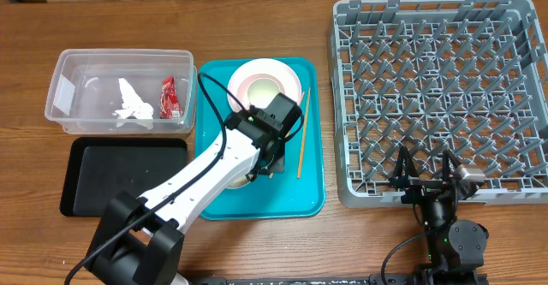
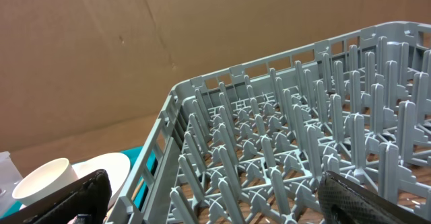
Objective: Sort waste into correct bins and load items into the dishwasher
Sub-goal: 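Lift rice bowl with left gripper and move it over black tray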
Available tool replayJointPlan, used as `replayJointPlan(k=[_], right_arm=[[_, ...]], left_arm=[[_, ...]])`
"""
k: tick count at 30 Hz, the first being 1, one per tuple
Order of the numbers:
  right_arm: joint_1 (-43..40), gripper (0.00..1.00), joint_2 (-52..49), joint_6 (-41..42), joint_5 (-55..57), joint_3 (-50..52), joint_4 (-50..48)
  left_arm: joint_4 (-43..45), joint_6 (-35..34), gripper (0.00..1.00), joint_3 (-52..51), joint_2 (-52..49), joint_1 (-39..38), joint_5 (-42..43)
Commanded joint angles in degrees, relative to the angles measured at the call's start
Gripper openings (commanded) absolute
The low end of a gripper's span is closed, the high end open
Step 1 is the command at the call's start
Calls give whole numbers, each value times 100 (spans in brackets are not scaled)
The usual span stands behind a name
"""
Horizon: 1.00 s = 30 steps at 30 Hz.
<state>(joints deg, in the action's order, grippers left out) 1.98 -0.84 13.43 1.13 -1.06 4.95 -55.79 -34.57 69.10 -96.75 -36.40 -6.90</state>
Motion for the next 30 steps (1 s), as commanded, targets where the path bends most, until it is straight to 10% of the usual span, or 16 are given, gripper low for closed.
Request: replayJointPlan(k=[1, 30], right_arm=[[31, 100, 57, -37, 66, 57, -37], [31, 100, 55, -37, 66, 57, -37]], left_arm=[[-92, 118, 4, 348, 20, -39, -393], [-1049, 269, 4, 769, 946, 824, 514]])
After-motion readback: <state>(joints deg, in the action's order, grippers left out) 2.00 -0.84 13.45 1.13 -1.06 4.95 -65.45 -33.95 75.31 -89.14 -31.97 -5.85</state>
